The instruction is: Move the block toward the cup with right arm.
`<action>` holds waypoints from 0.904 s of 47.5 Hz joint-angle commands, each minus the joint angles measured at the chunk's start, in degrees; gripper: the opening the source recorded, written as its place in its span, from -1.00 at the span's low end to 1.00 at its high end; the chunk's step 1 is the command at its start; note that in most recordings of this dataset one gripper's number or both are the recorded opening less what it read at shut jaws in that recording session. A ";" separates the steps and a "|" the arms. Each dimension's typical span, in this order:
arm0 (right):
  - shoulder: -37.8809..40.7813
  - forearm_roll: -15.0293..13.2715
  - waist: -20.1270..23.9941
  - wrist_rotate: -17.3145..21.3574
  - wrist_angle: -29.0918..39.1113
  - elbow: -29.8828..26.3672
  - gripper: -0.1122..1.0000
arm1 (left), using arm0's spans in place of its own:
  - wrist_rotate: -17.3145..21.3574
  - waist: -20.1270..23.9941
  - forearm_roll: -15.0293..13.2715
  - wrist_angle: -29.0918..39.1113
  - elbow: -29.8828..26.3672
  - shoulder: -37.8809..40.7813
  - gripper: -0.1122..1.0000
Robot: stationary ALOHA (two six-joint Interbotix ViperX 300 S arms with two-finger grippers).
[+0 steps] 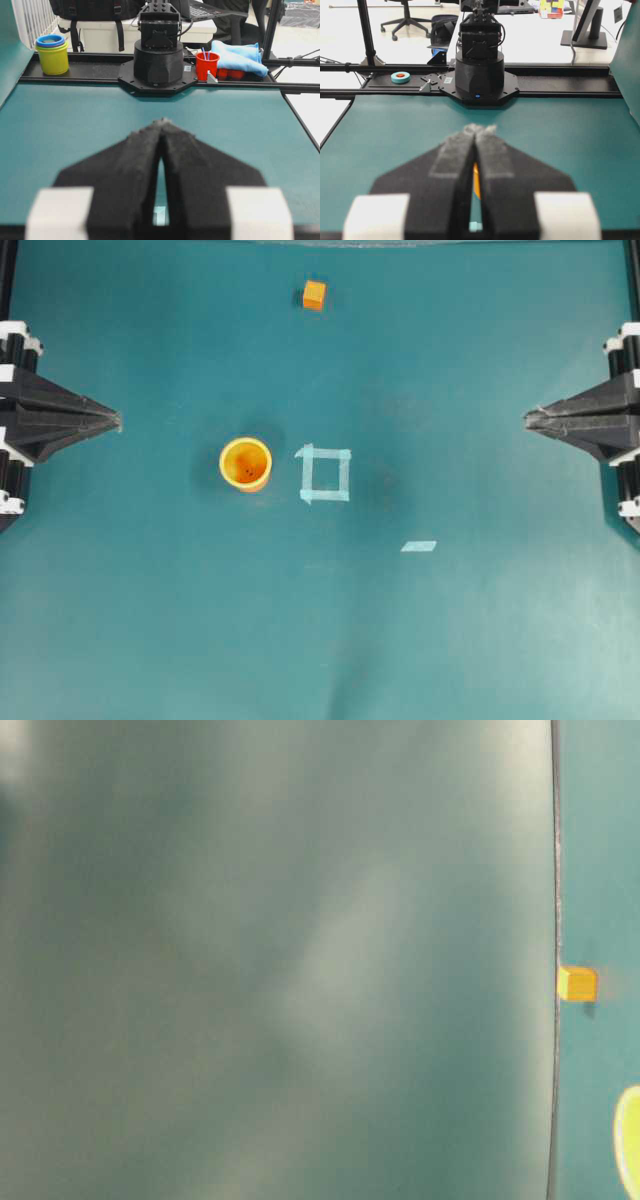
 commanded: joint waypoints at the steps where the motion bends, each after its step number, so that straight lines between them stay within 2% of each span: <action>1: 0.09 -0.09 -0.53 -0.53 -0.18 -1.23 -0.80 | 0.35 -0.35 0.26 1.32 -1.58 0.53 -0.81; 9: 0.62 0.26 -3.34 0.26 4.83 -3.52 -0.79 | 0.35 -0.35 0.26 3.52 -1.93 0.18 -0.80; 16: 2.64 2.20 -7.21 0.44 8.00 -5.45 -0.79 | 0.35 -0.35 0.26 3.69 -1.93 0.18 -0.80; 29: 9.76 4.57 -14.68 0.53 8.44 -8.70 -0.79 | 0.62 -0.35 0.26 3.69 -1.93 0.09 -0.80; 43: 21.97 4.66 -19.42 0.44 8.61 -14.06 -0.78 | 0.88 -0.35 0.26 3.69 -1.93 0.26 -0.80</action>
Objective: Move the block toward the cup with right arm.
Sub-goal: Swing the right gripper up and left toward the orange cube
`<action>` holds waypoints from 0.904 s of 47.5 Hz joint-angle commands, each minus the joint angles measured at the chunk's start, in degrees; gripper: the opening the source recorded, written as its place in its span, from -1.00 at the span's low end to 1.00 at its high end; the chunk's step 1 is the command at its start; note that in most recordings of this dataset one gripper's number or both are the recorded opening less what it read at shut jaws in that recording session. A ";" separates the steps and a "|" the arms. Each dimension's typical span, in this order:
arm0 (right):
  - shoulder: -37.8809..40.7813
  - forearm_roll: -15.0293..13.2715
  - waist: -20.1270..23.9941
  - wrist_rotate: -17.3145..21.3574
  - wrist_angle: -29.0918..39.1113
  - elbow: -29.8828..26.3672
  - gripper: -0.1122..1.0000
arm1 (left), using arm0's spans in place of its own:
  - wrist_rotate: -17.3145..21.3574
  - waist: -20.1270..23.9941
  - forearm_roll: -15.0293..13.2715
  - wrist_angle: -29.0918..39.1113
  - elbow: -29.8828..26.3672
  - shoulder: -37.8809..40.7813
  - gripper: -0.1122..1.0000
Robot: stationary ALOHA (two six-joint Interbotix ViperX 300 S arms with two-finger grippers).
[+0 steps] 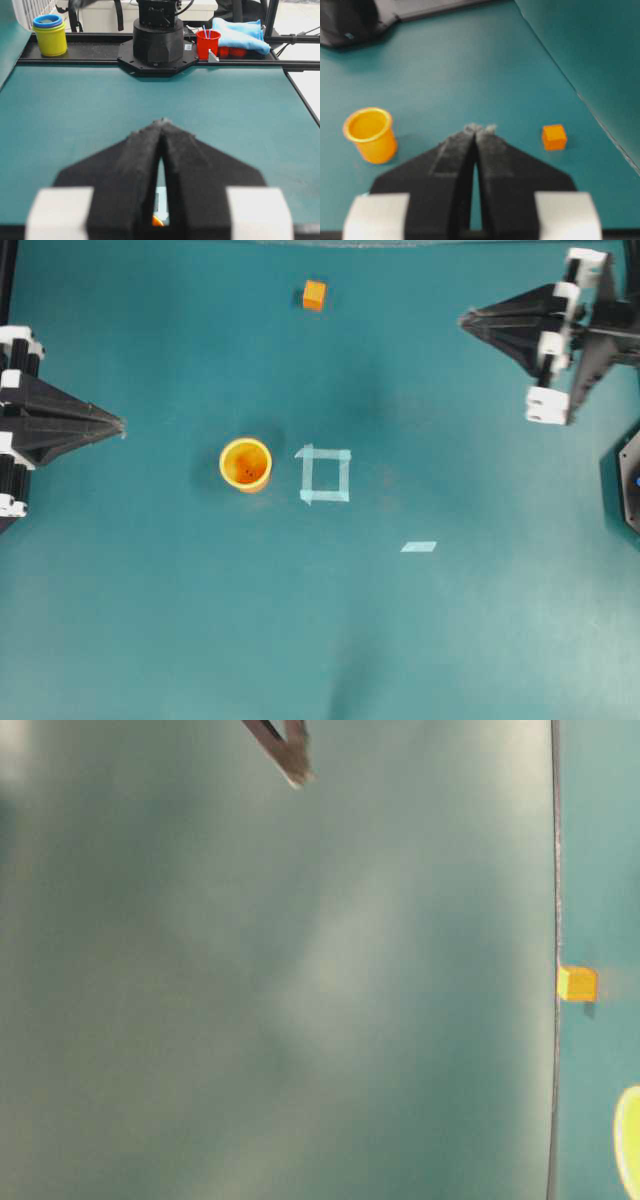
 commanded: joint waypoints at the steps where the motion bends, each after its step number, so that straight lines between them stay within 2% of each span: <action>1: 3.78 0.18 -0.88 0.00 -0.18 -3.25 -0.75 | 0.09 -0.18 0.18 -0.26 -1.58 0.35 -0.80; 4: 6.68 0.18 -1.23 -0.09 -0.26 -4.57 -0.62 | 0.09 -0.18 0.18 -0.26 -1.67 0.35 -0.80; 11: 13.97 0.00 -1.67 -0.44 0.09 -8.79 -0.17 | 0.09 -0.18 0.09 -0.26 -1.58 0.35 -0.80; 17: 20.57 -0.35 -1.67 -0.53 1.85 -13.54 0.07 | 0.09 -0.18 0.09 -0.26 -1.58 0.35 -0.80; 23: 27.42 -0.44 -1.76 -0.53 4.39 -18.81 0.20 | 0.09 -0.18 0.09 -0.18 -1.58 0.35 -0.80; 30: 33.49 -0.44 -2.20 -0.35 5.45 -23.20 0.26 | -0.09 -0.18 0.09 0.00 -1.58 0.26 -0.80; 43: 39.20 -0.44 -4.04 -0.35 4.48 -27.16 0.41 | -0.18 -0.18 0.09 1.05 -1.58 0.09 -0.80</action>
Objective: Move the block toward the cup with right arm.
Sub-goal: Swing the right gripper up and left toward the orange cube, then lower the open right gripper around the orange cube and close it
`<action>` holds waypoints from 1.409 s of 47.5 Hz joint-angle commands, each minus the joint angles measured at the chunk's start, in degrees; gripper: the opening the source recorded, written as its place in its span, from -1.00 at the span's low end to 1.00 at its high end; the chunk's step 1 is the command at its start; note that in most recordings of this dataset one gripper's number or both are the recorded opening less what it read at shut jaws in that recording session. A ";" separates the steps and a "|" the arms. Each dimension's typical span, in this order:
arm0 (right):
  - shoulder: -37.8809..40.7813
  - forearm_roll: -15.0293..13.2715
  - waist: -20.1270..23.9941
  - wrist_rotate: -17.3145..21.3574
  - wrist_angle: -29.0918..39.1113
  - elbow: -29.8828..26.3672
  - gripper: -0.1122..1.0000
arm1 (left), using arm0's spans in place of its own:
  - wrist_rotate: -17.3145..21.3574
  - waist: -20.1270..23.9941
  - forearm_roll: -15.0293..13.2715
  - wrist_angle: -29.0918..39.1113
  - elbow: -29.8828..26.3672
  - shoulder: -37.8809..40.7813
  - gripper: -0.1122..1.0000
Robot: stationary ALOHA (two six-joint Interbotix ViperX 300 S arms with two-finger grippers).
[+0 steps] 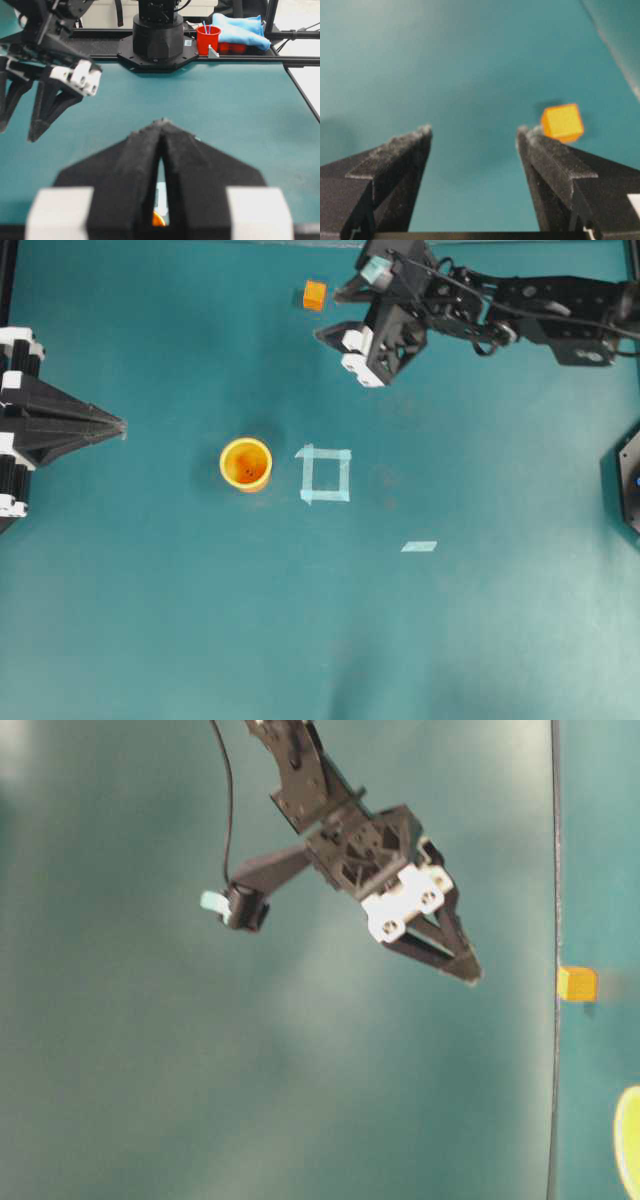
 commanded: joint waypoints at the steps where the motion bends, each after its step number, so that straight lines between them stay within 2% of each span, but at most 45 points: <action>1: -0.26 -0.09 -0.97 0.00 -0.97 -1.85 0.42 | -0.09 -0.09 0.09 0.09 -1.67 0.26 -0.80; 19: 3.69 -1.23 -4.57 -0.18 -3.34 -1.85 0.43 | -0.09 0.00 0.09 0.18 -1.67 0.00 -0.80; 32: 8.88 -2.02 -5.63 -0.62 -3.52 -4.31 0.43 | -0.09 -0.09 0.09 -0.18 -1.76 -0.09 -0.80; 39: 10.90 -3.96 -5.89 -0.70 -3.34 -6.24 0.43 | -0.09 -0.09 0.18 -0.09 -1.76 -0.18 -0.80; 50: 13.62 -9.58 -5.98 -0.70 -3.34 -8.61 0.43 | 0.00 -0.09 0.18 -0.09 -1.76 -0.09 -0.80; 67: 16.44 -10.02 -7.65 -0.70 -3.69 -10.63 0.43 | 0.18 -0.09 0.09 0.00 -1.85 -0.18 -0.80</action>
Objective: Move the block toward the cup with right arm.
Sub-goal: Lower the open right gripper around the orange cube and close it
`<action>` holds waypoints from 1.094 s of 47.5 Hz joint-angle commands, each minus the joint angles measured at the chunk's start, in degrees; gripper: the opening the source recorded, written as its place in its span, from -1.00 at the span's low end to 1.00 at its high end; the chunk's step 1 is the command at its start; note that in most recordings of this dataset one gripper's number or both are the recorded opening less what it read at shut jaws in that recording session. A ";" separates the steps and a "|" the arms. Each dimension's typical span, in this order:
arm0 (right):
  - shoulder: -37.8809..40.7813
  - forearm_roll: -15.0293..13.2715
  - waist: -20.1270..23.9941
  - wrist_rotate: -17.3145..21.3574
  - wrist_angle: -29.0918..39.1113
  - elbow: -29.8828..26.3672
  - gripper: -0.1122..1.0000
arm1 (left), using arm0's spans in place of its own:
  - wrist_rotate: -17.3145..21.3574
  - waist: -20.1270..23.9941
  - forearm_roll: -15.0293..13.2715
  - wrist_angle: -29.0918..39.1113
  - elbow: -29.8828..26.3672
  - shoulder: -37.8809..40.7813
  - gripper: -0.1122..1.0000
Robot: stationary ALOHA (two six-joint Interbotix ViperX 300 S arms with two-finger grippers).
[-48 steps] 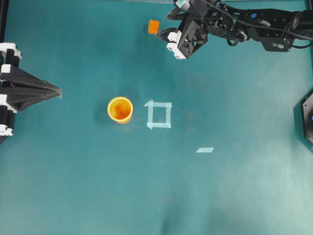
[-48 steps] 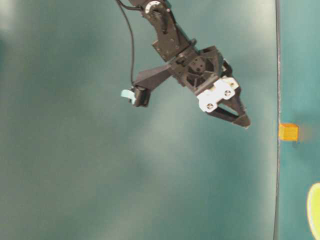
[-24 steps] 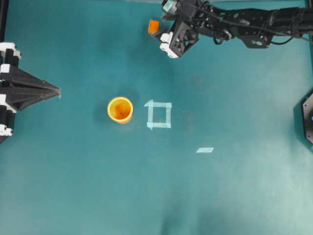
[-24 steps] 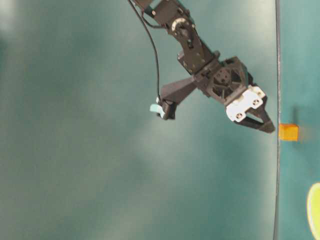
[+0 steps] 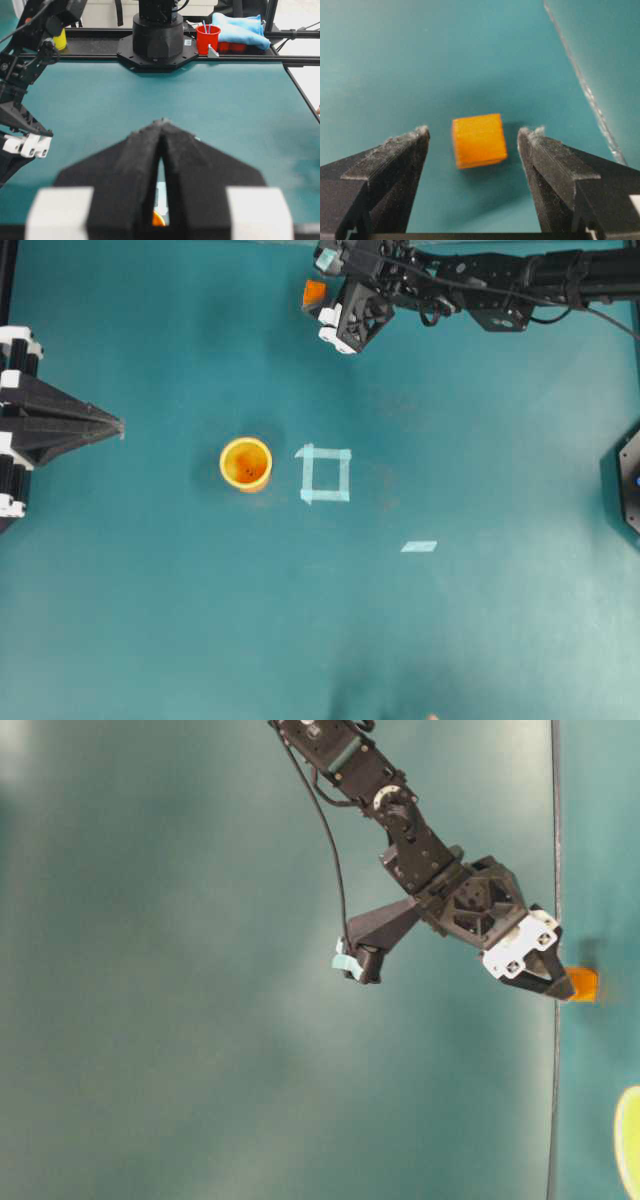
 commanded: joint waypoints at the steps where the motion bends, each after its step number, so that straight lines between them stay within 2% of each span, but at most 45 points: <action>1: -0.97 -0.18 -0.35 -0.09 -0.70 -1.58 0.43 | 0.18 -0.09 0.09 -0.35 -1.67 0.26 -0.80; 26: 2.72 0.26 -0.35 0.70 -0.70 -2.99 0.40 | 0.35 -0.09 0.26 -0.35 -1.67 0.26 -0.80; 30: 2.72 0.26 -0.35 0.70 -0.53 -2.99 0.33 | 0.35 -0.09 0.26 -0.26 -1.67 0.26 -0.80; 38: 2.72 0.26 -0.26 0.70 -0.44 -2.99 -0.07 | 0.35 -0.09 0.26 -0.18 -1.76 0.26 -0.80; 52: -0.97 0.26 1.41 0.79 1.23 -2.29 -0.08 | 0.35 -0.09 0.35 -0.18 -1.76 0.26 -0.80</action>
